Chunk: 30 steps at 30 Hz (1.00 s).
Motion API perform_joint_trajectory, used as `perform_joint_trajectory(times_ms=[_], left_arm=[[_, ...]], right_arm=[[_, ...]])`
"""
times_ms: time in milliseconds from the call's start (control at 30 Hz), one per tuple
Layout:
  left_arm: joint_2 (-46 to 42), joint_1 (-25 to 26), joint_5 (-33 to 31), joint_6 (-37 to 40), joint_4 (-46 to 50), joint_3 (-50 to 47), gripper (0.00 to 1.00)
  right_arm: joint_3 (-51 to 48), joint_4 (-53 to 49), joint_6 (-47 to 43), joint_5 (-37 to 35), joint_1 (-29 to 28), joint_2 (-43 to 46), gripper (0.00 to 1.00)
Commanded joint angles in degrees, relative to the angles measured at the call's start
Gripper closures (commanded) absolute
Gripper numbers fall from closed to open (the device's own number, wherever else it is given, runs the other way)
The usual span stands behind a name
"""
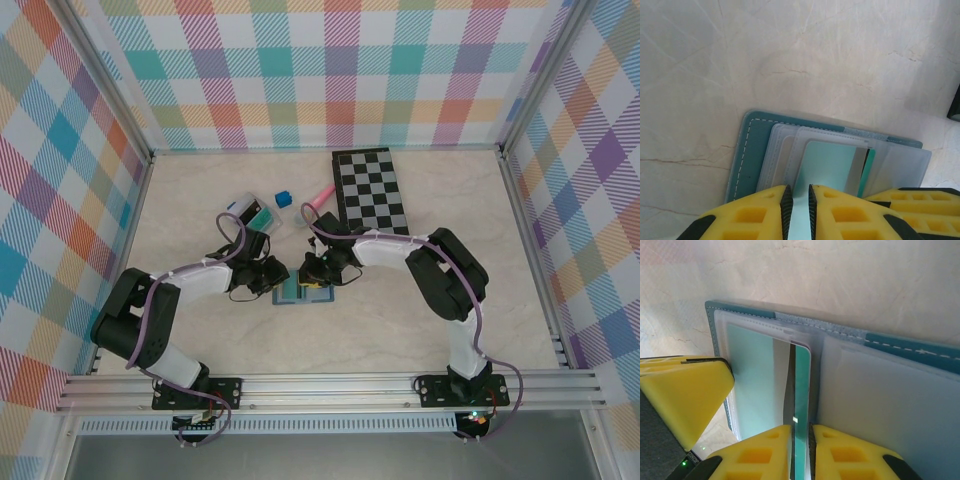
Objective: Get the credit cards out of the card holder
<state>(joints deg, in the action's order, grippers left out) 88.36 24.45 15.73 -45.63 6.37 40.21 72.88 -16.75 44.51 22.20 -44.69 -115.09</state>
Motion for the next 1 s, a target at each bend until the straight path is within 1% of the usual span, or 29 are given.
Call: perform_joint_trajectory(times_ms=[0,167,467,533,600,700,967], left_arm=[[2.17,1.38,-2.54,-0.78,2.11,-2.1,0.8],[2.19,1.55,-2.74,-0.81,2.24,-2.25,0.8],[1.5,1.55,-3.11,-1.13,2.42,-2.37,0.8],[1.0,1.56,-3.25,-0.99,2.6,-2.28,0.78],[0.15,1.57,-3.57,-0.36,2.59,-2.17,0.74],[-0.85,1.48,-3.97,0.91,3.61,-1.38,0.7],[-2.85,1.17,-2.6,1.86,4.24,-0.24,0.71]], right_arm=[[-0.28,0.38,-0.79,1.17,-0.32,-1.24,0.82],[-0.45,0.67,-0.58,1.45,-0.27,-1.35,0.83],[-0.88,0.48,-0.53,0.95,-0.31,-0.78,0.92],[-1.16,0.0,-0.24,0.13,-0.31,-0.34,0.93],[-1.42,-0.81,-0.19,-1.09,-0.31,0.25,0.94],[-1.93,-2.59,-0.53,-3.26,-0.38,1.4,0.95],[-4.4,-3.35,-0.85,-6.37,-0.23,4.73,0.96]])
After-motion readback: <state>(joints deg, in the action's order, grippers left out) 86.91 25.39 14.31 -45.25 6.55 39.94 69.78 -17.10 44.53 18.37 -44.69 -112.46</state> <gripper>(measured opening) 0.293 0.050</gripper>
